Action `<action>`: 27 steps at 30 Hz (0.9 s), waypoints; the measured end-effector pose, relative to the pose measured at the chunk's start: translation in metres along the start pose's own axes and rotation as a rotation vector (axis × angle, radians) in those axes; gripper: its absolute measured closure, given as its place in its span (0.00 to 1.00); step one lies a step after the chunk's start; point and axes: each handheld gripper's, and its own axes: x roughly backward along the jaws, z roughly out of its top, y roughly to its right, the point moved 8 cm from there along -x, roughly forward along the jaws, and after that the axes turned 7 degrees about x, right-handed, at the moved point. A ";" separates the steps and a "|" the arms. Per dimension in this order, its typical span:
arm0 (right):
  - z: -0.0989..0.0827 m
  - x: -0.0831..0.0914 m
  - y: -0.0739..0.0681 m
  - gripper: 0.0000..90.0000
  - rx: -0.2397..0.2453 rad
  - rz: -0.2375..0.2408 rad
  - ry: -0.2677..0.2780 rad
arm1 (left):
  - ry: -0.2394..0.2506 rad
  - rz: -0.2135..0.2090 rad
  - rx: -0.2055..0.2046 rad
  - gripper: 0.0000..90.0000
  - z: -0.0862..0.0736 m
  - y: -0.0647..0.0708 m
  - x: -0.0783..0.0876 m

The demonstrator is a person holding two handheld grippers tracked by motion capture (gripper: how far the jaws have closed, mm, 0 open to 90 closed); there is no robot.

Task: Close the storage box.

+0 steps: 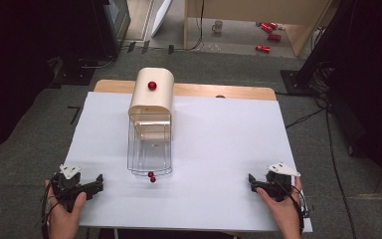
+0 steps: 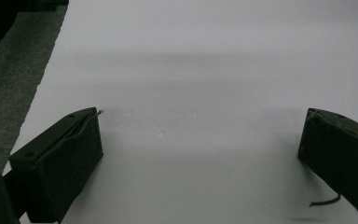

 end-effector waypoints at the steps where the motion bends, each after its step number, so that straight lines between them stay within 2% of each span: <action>1: 0.000 0.000 0.000 0.11 -0.004 -0.008 -0.002 | -0.001 0.000 0.000 0.00 0.000 0.000 0.000; 6: -0.001 0.004 -0.001 0.11 -0.012 -0.057 -0.013 | 0.000 0.000 0.000 0.00 0.000 0.000 0.000; 8: -0.002 0.005 -0.003 0.10 -0.029 -0.060 -0.025 | 0.000 0.000 0.000 0.00 0.000 0.000 0.000; 11: 0.000 0.007 -0.010 0.09 -0.022 -0.059 -0.026 | -0.001 0.000 -0.001 0.00 0.000 0.000 0.000; 17: 0.009 0.010 -0.030 0.10 -0.017 -0.035 -0.007 | 0.000 0.000 0.000 0.00 0.000 0.000 0.000; 24: 0.021 0.015 -0.055 0.10 -0.010 0.017 0.020 | 0.000 0.000 0.000 0.00 0.000 0.000 0.000; 27: 0.025 0.017 -0.061 0.10 -0.012 0.030 0.029 | 0.000 0.000 -0.001 0.00 0.000 0.000 0.000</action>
